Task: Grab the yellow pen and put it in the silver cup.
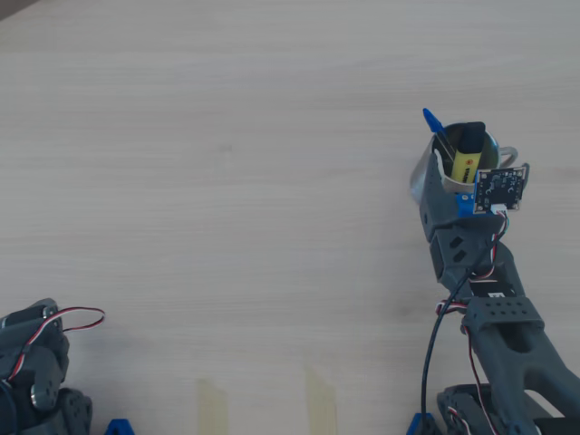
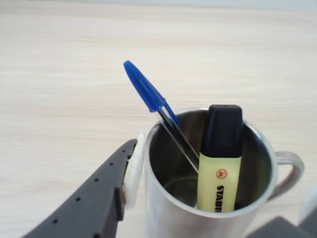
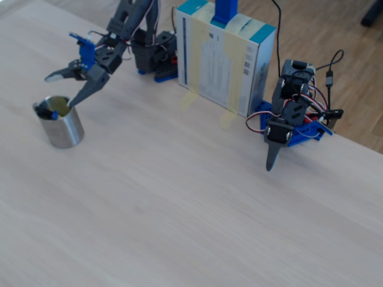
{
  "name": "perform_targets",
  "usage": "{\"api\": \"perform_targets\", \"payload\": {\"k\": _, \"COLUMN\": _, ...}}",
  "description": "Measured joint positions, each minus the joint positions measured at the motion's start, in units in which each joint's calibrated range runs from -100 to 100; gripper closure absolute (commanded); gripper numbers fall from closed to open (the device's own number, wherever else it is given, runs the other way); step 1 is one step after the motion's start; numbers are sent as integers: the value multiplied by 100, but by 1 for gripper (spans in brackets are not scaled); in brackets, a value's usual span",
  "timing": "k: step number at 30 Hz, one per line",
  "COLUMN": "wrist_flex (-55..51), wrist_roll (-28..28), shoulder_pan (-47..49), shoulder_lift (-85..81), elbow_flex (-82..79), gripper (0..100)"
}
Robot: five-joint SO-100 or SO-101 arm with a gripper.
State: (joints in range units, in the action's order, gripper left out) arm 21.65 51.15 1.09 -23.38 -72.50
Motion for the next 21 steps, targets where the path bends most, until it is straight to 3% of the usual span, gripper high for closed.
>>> {"api": "perform_targets", "payload": {"k": 21, "wrist_flex": -429, "wrist_roll": 0, "shoulder_pan": -8, "shoulder_lift": -2176, "elbow_flex": -1317, "gripper": 51}}
